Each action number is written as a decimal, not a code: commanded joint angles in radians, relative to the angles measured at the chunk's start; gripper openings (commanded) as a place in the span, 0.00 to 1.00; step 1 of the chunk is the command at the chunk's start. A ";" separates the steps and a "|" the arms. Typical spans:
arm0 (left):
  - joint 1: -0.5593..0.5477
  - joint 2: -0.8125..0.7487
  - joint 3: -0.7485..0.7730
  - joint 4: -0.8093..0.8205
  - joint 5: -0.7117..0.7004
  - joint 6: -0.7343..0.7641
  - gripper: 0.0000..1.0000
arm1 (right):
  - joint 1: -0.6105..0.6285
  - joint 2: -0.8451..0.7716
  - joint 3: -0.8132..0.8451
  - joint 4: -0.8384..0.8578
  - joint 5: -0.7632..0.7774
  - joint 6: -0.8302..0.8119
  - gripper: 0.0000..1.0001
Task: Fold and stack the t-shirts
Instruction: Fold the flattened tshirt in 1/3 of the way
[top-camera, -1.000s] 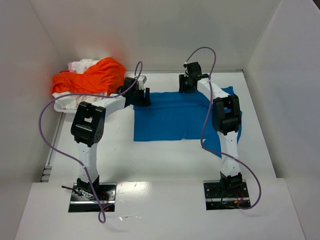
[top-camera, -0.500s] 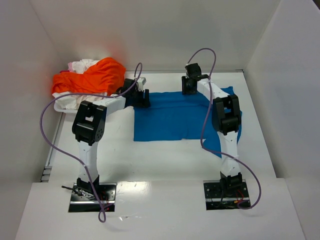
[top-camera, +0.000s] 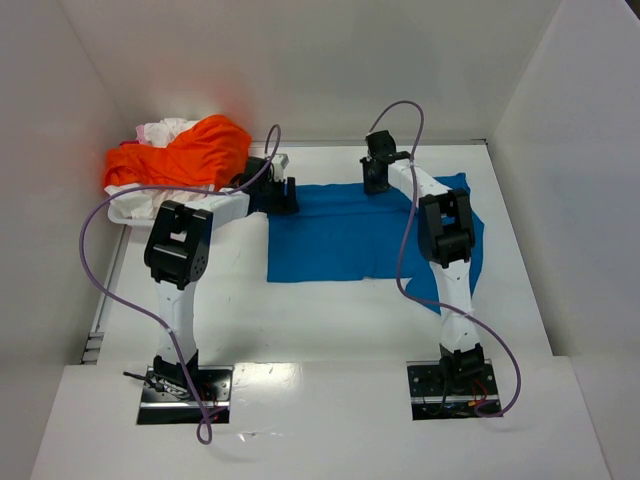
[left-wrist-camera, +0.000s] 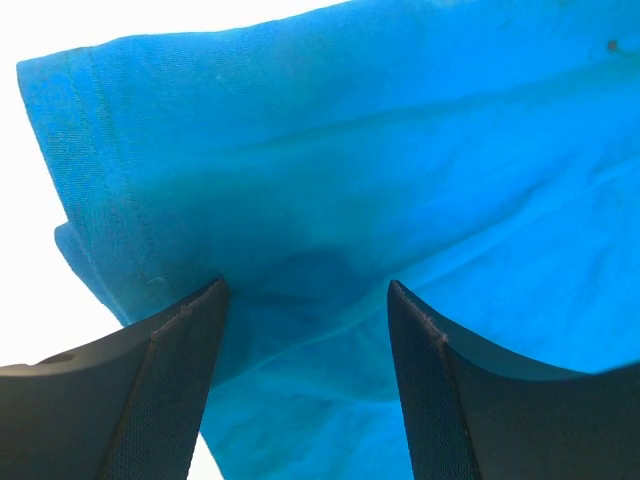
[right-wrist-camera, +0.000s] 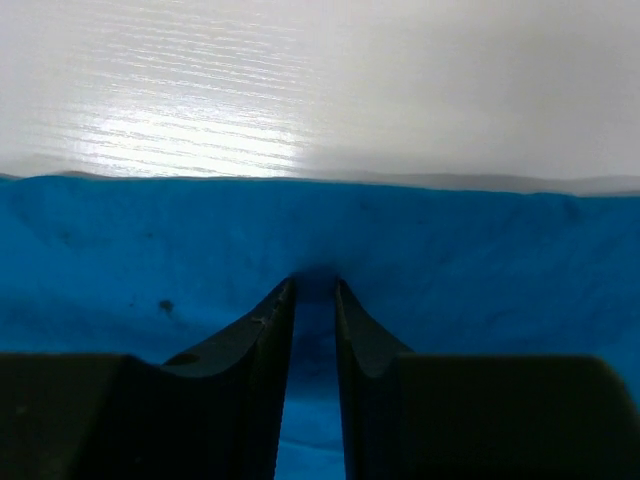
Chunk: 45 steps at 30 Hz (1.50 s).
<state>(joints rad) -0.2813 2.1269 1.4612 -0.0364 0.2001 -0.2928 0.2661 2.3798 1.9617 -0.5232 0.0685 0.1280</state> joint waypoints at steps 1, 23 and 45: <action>0.011 0.025 0.028 0.016 0.002 -0.008 0.73 | 0.009 0.019 0.057 -0.021 0.014 -0.011 0.27; 0.021 0.034 0.019 0.016 0.021 -0.028 0.73 | 0.009 0.076 0.189 -0.086 0.008 0.016 0.49; 0.030 0.044 0.019 0.007 0.030 -0.037 0.72 | 0.009 0.076 0.129 -0.066 0.040 0.035 0.00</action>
<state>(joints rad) -0.2646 2.1372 1.4647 -0.0212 0.2230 -0.3210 0.2657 2.4493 2.0865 -0.5941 0.0734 0.1520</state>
